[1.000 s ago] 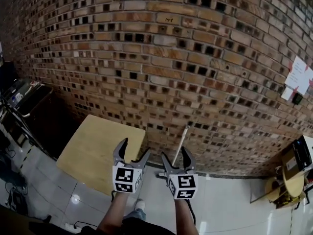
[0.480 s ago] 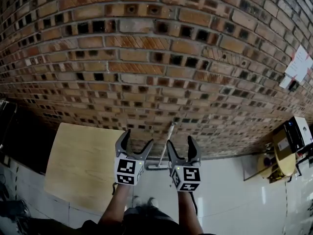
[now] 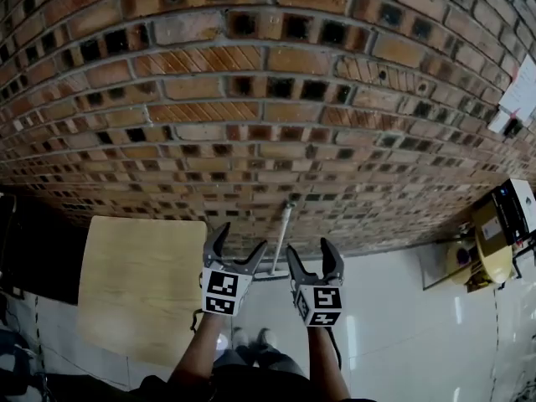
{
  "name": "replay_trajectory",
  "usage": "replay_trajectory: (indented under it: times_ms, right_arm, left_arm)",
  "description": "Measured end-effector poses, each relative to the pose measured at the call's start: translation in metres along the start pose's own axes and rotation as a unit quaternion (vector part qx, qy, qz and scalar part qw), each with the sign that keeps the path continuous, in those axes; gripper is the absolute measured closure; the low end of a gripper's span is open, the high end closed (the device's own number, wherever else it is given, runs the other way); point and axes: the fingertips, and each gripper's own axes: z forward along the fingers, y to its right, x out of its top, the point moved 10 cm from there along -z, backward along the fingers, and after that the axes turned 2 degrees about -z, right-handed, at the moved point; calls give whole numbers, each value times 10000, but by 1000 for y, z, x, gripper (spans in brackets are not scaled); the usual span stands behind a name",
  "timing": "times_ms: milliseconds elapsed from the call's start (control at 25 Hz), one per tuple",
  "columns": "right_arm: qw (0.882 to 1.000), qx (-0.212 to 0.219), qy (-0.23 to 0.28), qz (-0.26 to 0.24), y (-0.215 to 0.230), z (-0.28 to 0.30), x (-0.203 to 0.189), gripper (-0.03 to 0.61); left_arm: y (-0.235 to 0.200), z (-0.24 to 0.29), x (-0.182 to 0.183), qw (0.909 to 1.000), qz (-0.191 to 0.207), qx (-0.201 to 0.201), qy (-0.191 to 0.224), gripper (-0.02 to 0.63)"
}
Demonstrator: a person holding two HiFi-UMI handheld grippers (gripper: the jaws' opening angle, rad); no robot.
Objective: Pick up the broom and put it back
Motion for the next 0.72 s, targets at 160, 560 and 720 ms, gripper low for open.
replay_trajectory:
  times_ms: [160, 560, 720]
  right_arm:
    - [9995, -11, -303, 9, 7, 1, -29, 240]
    - [9959, -200, -856, 198, 36, -31, -106, 271]
    - [9930, -302, -1110, 263, 53, -57, -138, 247]
  left_arm:
    - [5, 17, -20, 9996, -20, -105, -251, 227]
    - [13, 49, -61, 9963, -42, -483, -714, 228]
    - [14, 70, -72, 9951, -59, -654, -743, 230]
